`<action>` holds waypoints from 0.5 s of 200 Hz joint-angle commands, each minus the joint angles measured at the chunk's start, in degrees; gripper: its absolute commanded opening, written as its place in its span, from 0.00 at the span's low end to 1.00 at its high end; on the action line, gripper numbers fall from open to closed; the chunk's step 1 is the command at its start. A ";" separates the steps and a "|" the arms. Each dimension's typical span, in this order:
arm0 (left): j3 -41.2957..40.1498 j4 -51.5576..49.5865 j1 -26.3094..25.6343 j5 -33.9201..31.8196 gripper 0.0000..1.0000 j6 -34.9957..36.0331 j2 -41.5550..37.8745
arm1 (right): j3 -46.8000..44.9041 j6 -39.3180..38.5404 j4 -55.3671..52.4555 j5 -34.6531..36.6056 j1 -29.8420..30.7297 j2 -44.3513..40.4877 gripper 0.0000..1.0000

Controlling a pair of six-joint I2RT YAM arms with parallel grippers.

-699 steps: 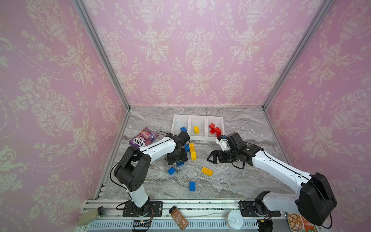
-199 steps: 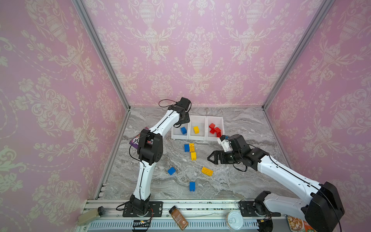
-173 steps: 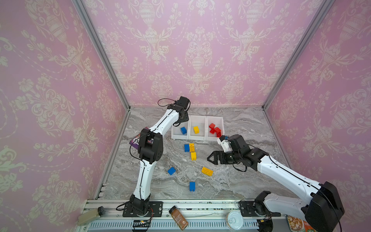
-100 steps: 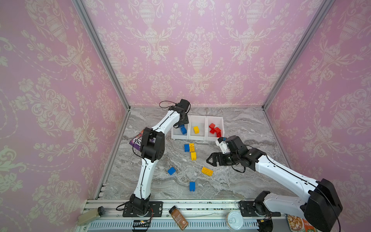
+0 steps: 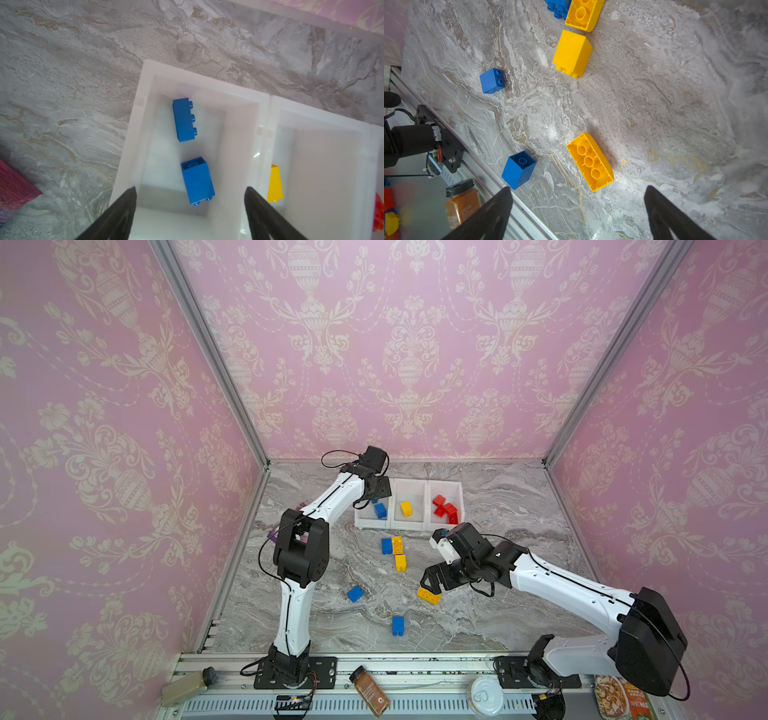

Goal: Sort the legos into containers by color
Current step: Place the lego in the container, then pick up the lego from the bottom-center of the table.

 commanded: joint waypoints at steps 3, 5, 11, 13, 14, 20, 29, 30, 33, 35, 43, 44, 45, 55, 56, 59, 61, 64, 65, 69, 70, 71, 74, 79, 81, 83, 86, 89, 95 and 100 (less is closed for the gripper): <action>-7.23 7.37 0.56 6.01 0.89 0.73 -7.88 | 3.74 -7.34 -5.42 3.77 1.54 1.95 1.00; -8.05 8.03 0.59 6.27 0.89 0.67 -8.48 | 4.09 -7.71 -5.67 3.98 1.70 2.16 1.00; -10.21 9.49 0.67 7.22 0.90 0.33 -10.05 | 4.97 -8.97 -6.73 4.94 2.18 2.96 1.00; -10.99 9.93 0.75 7.60 0.90 0.22 -10.71 | 5.25 -9.35 -7.14 5.09 2.30 3.27 1.00; -11.31 10.18 0.81 7.78 0.90 0.13 -10.97 | 5.33 -9.52 -7.29 5.18 2.37 3.43 1.00; -13.35 11.38 1.13 9.29 0.91 -0.34 -12.56 | 6.37 -10.67 -8.24 5.49 2.81 4.35 1.00; -16.46 13.06 1.83 11.74 0.92 -1.42 -14.61 | 7.87 -12.22 -9.98 6.19 3.33 5.89 1.00; -16.82 13.19 1.96 12.05 0.92 -1.57 -14.81 | 8.04 -12.36 -10.12 6.31 3.46 6.05 1.00; -17.82 13.73 2.22 13.11 0.92 -1.97 -15.56 | 8.50 -12.89 -10.63 6.52 3.71 6.56 1.00; -18.50 14.11 2.50 13.84 0.92 -2.22 -15.95 | 8.71 -13.16 -10.86 6.73 3.86 6.83 1.00; -21.39 15.61 3.54 16.74 0.92 -3.52 -17.65 | 9.65 -14.40 -11.76 7.63 4.60 7.92 1.00; -21.65 15.83 3.65 17.10 0.92 -3.63 -17.86 | 9.77 -14.55 -11.80 7.73 4.67 8.04 1.00; -22.14 16.03 3.75 17.41 0.92 -3.77 -18.06 | 9.83 -14.75 -11.91 7.83 4.79 8.14 1.00; -25.71 17.80 4.98 20.46 0.94 -4.93 -20.26 | 10.55 -16.05 -12.57 8.85 5.61 9.31 1.00; -26.01 17.94 5.03 20.72 0.94 -5.04 -20.58 | 10.62 -16.21 -12.61 9.00 5.70 9.43 1.00; -27.11 18.39 5.38 21.48 0.94 -5.18 -21.15 | 10.79 -16.56 -12.68 9.24 5.96 9.80 0.99; -27.87 18.77 5.60 21.91 0.94 -5.26 -21.68 | 10.88 -16.85 -12.71 9.30 6.12 9.97 0.99; -28.82 19.26 5.88 22.67 0.95 -5.42 -22.30 | 10.98 -17.18 -12.68 9.64 6.28 10.33 0.99; -29.19 19.41 5.97 22.87 0.95 -5.46 -22.43 | 11.01 -17.34 -12.70 9.75 6.39 10.43 0.99; -30.39 20.02 6.39 23.80 0.95 -5.62 -23.35 | 11.22 -17.88 -12.71 10.06 6.60 10.80 0.98; -30.77 20.14 6.44 24.01 0.95 -5.65 -23.57 | 11.21 -18.00 -12.67 10.09 6.72 10.97 0.98; -31.09 20.29 6.51 24.29 0.95 -5.70 -23.77 | 11.21 -18.10 -12.70 10.19 6.78 11.06 0.97; -32.14 20.88 6.79 25.00 0.96 -5.82 -24.38 | 11.33 -18.38 -12.72 10.41 7.02 11.47 0.97; -33.66 21.84 7.24 26.38 0.96 -6.02 -25.34 | 11.42 -18.81 -12.71 10.99 7.32 12.08 0.96; -34.24 22.27 7.47 26.92 0.97 -6.05 -25.76 | 11.44 -18.99 -12.72 11.17 7.36 12.32 0.96; -34.77 22.59 7.66 27.44 0.97 -6.12 -26.11 | 11.46 -19.19 -12.66 11.41 7.50 12.64 0.95; -35.70 23.32 7.91 28.23 0.98 -6.19 -26.65 | 11.51 -19.48 -12.67 11.56 7.67 13.04 0.95; -36.57 24.00 8.23 28.94 0.99 -6.43 -27.26 | 11.54 -19.71 -12.70 11.74 7.75 13.51 0.94; -38.16 25.13 8.77 29.95 0.99 -6.90 -28.36 | 11.52 -20.16 -12.68 12.23 8.01 14.29 0.93; -39.60 26.21 9.18 30.93 0.99 -7.44 -29.22 | 11.48 -20.51 -12.56 12.53 8.30 15.02 0.92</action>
